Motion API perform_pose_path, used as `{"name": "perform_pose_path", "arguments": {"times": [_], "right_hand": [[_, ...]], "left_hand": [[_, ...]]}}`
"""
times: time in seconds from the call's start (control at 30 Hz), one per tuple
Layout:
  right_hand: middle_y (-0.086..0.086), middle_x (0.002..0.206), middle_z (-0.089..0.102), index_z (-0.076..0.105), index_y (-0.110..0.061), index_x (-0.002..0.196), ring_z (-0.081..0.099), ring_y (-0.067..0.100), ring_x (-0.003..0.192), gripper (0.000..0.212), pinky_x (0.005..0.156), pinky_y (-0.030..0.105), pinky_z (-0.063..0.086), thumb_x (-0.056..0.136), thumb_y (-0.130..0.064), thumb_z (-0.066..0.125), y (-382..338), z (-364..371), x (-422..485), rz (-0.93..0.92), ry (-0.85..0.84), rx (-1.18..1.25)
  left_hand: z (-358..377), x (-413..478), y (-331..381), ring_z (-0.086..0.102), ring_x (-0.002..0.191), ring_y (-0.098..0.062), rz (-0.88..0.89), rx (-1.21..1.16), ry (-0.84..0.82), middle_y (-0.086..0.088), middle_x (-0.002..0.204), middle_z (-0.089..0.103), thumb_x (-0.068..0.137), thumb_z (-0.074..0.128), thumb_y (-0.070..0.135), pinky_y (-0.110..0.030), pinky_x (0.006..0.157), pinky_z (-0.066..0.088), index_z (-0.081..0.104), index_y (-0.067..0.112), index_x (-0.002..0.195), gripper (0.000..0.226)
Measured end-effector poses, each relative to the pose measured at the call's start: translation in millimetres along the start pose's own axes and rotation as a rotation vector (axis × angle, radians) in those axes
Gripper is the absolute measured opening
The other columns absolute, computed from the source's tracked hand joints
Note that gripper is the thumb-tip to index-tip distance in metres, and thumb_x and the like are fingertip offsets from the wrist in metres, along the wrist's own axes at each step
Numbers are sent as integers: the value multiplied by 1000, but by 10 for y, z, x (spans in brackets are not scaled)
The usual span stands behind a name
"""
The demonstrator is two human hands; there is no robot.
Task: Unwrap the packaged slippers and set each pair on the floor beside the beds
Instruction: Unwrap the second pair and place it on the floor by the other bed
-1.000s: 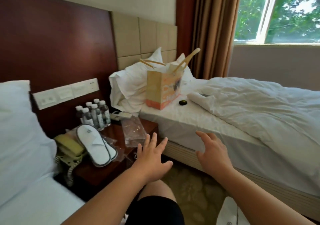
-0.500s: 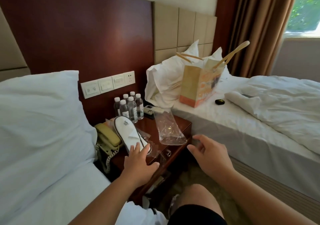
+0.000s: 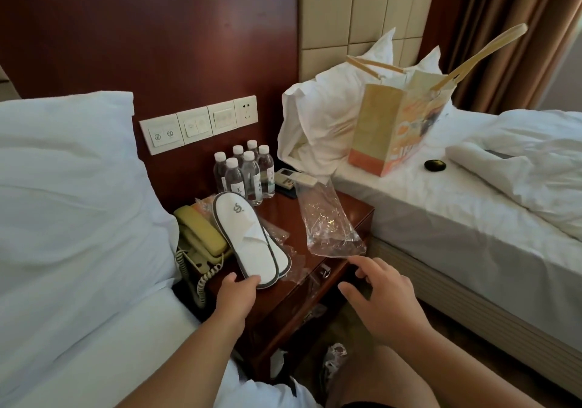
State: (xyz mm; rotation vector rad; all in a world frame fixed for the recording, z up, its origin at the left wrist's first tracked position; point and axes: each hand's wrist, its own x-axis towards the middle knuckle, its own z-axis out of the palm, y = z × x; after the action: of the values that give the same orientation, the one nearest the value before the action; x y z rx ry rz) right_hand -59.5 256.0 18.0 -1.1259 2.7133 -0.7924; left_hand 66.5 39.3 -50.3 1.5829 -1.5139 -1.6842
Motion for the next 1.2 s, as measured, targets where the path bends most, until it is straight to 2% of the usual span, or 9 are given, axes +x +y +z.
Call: {"name": "perform_pose_path", "arguments": {"times": [0.13,0.2,0.27,0.37,0.47,0.63,0.77,0.93,1.2], "right_hand": [[-21,117,53,40,-42,142,49,4,113,52,112,37,31,93,-56,52,79,98,128,11,-22,9],[-21,117,52,40,-42,142,48,3,113,52,112,37,30,93,-56,52,109,138,187,16,-34,17],[-22,117,51,39,-42,143,48,3,113,52,112,37,29,93,-55,52,128,166,242,15,-41,23],[-21,122,51,39,-43,142,47,3,116,52,113,38,29,94,-54,53,154,193,307,28,-48,46],[-22,124,51,40,-43,141,47,3,118,51,114,39,30,93,-54,53,194,206,344,36,-49,68],[-21,124,50,41,-43,141,48,5,119,51,113,41,35,93,-53,55,251,181,355,56,-57,96],[-23,119,49,41,-43,142,48,3,116,53,110,43,39,92,-54,56,318,171,363,75,-56,110],[-23,116,49,42,-42,141,48,2,114,53,109,43,40,91,-55,56,413,163,360,100,-48,120],[-24,115,48,42,-41,142,46,-1,109,54,107,43,43,91,-54,57,480,161,387,118,-43,141]], "left_hand": [[123,274,86,47,133,-33,-69,-159,14,-11,154,40,92,67,26,-45,109,43,29,13,155,74],[169,375,126,55,118,-30,-81,-185,17,-10,144,51,90,71,27,-41,100,48,38,11,150,70],[207,453,161,56,101,-25,-99,-198,18,-8,134,58,87,74,29,-38,89,50,45,12,145,67],[269,559,217,55,94,-24,-140,-236,20,-8,128,61,86,76,27,-38,83,50,53,10,137,59],[336,645,268,59,97,-27,-171,-266,23,-8,127,63,87,75,27,-41,82,51,58,9,131,50],[438,730,306,59,116,-31,-187,-318,34,-10,134,61,93,68,21,-45,103,48,56,7,134,45],[492,769,302,62,115,-32,-199,-366,44,-13,133,62,91,69,15,-40,96,50,56,1,134,47],[530,790,335,63,111,-33,-260,-433,22,-13,129,63,90,69,18,-46,101,50,57,6,132,46],[613,801,411,63,115,-34,-311,-413,-31,-14,129,65,94,66,21,-45,100,50,57,5,132,43]]}}
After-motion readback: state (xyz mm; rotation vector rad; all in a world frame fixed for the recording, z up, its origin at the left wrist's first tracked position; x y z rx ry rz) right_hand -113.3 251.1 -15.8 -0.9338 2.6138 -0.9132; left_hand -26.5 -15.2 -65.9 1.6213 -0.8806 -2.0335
